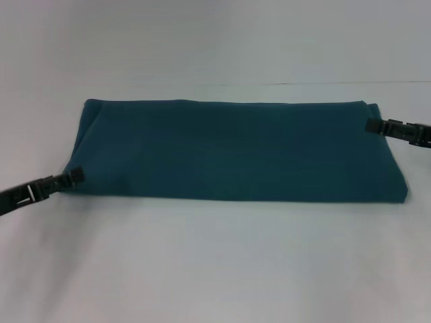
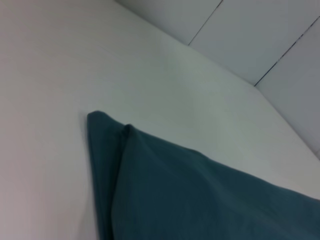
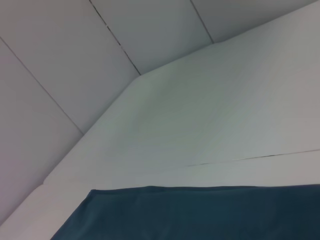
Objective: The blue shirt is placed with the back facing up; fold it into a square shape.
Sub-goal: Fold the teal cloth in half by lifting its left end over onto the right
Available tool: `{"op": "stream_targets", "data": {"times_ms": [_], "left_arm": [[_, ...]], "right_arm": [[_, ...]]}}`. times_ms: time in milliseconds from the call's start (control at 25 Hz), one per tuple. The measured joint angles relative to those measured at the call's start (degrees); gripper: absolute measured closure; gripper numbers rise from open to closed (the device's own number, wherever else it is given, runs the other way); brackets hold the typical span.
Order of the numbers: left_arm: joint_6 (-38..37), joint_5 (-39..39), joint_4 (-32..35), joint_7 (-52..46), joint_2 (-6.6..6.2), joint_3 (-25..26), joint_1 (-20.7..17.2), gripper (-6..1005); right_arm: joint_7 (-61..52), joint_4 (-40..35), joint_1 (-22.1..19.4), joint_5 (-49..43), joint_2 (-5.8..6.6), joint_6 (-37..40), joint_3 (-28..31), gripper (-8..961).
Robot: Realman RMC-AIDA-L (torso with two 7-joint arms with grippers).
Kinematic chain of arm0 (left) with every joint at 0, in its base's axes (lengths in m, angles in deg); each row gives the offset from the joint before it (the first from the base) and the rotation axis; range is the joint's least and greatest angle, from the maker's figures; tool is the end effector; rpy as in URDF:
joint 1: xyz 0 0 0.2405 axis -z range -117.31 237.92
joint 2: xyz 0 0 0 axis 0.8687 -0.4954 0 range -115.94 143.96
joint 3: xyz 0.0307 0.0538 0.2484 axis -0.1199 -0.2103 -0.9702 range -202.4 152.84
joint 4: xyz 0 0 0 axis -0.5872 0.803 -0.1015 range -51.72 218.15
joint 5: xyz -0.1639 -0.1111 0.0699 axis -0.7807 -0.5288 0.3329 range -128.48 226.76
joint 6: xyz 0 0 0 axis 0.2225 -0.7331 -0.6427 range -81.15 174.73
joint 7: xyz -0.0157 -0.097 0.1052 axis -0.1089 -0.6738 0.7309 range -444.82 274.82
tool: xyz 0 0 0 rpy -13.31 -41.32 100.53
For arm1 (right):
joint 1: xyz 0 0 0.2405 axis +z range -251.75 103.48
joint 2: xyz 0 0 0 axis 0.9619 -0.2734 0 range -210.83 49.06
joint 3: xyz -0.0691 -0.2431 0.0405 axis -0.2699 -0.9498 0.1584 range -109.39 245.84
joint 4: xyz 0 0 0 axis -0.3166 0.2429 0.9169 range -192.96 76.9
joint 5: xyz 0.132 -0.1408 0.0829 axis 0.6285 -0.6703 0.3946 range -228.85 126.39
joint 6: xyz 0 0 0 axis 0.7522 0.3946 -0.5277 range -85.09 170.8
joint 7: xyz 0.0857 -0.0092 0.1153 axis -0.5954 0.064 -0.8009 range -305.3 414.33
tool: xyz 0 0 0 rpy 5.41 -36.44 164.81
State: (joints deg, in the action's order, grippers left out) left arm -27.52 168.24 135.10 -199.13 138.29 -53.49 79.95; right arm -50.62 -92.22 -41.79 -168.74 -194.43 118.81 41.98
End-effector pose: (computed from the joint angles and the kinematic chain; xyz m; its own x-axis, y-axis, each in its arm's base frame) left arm -0.3404 0.3129 0.0436 0.2694 0.6531 0.7078 0.9606 -0.2350 -0.1488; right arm 0.3109 0.3725 0.0620 0.4104 -0.6117 -0.6763 -0.8883 -0.4359 -0.1448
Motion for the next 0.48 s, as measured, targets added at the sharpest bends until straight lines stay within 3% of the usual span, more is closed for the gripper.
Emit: {"op": "stream_targets", "data": {"times_ms": [480], "left_arm": [[3.03,2.62,-3.44,-0.78,-0.25,-0.21,1.22,142]], "right_arm": [[-0.62,0.43,-0.21,-0.01,0.03,-1.46,-0.65,143]]}}
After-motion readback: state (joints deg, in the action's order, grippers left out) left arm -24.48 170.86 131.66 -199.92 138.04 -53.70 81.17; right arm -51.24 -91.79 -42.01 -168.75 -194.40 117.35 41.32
